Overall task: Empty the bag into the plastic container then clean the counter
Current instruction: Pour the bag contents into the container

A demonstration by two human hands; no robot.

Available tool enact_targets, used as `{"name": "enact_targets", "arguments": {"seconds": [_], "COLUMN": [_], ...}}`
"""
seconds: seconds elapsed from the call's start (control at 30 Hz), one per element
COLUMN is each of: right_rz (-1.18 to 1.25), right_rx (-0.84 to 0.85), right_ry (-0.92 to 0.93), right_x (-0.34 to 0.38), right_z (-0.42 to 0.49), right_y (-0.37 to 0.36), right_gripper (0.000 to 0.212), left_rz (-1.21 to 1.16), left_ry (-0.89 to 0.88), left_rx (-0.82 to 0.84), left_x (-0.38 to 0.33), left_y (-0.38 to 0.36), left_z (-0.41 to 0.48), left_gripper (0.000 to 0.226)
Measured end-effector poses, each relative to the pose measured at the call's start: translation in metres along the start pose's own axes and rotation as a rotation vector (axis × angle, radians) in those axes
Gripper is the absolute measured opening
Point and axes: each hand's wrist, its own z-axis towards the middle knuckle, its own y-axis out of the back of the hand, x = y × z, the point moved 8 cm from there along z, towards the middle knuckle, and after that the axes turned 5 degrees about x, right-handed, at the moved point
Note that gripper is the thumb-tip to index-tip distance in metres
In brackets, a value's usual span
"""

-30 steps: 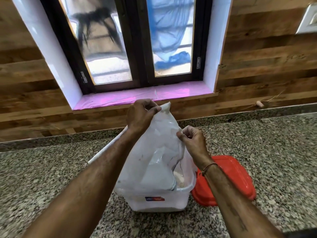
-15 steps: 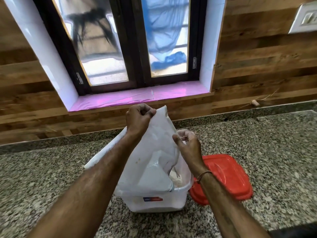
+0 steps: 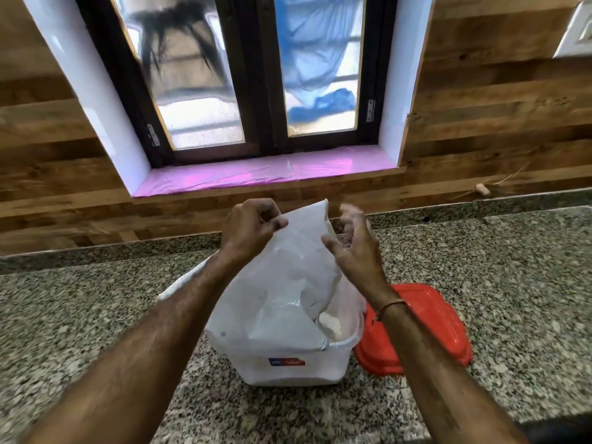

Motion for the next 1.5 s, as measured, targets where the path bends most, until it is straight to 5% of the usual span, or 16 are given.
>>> {"name": "enact_targets", "arguments": {"seconds": [0.03,0.1,0.2,0.3,0.43,0.63,0.8,0.9,0.97,1.03,1.1,1.2,1.3,1.37,1.5], "right_rz": [-0.048,-0.087,-0.241,-0.271,-0.139,0.008,-0.177,-0.343,-0.498,-0.642,-0.606,-0.678,-0.72,-0.646,-0.507], "right_rx": [-0.055,-0.082,0.094,0.217,0.136,0.014,0.013,-0.189,-0.074,0.185,0.175,0.135,0.388,0.303,0.186], "right_ry": [0.107,0.259,0.138,0.081,0.037,-0.014,-0.055,0.223,0.377,0.335,0.3,0.384,0.334,0.314,0.193], "right_x": [0.021,0.055,0.046,0.025,0.023,0.011,0.01,0.049,0.064,0.051,0.05,0.071,0.064,0.061,0.051], "right_z": [0.005,0.014,0.03,0.025,0.026,0.035,0.041,0.018,0.002,-0.002,0.003,0.007,0.007,0.01,0.013], "right_y": [0.008,0.018,0.012,0.003,0.011,0.03,0.015,0.02,-0.002,-0.03,-0.026,-0.021,-0.044,-0.041,-0.028], "right_gripper": [0.062,0.051,0.014,0.018,0.024,0.03,0.019,0.049,0.059,0.055,0.044,0.066,0.034,0.008,0.009], "left_rz": [-0.004,0.009,0.071,0.157,0.202,0.285,0.293,0.278,0.269,0.29,0.326,0.366,0.414,0.398,0.394], "left_ry": [-0.032,-0.114,-0.216,-0.238,-0.291,0.031,0.033,0.038,0.029,-0.003,-0.016,-0.021,-0.121,-0.132,-0.001], "left_rx": [-0.028,-0.057,-0.072,-0.106,-0.091,0.22,0.092,0.069,0.058,0.063,0.078,0.072,0.07,0.071,0.114], "left_x": [-0.007,-0.025,-0.039,-0.037,-0.05,0.01,0.014,0.015,0.012,0.006,0.005,0.004,-0.017,-0.019,0.019], "left_y": [0.001,0.0,-0.004,-0.008,-0.011,0.001,-0.002,-0.001,0.003,0.001,-0.005,-0.008,-0.012,-0.007,0.027], "left_z": [-0.001,-0.004,-0.008,-0.015,-0.018,-0.015,-0.021,-0.024,-0.024,-0.026,-0.03,-0.033,-0.038,-0.041,-0.045], "left_gripper": [0.022,0.019,0.019,0.022,0.017,0.051,0.029,0.028,0.028,0.026,0.027,0.031,0.029,0.03,0.047]}}
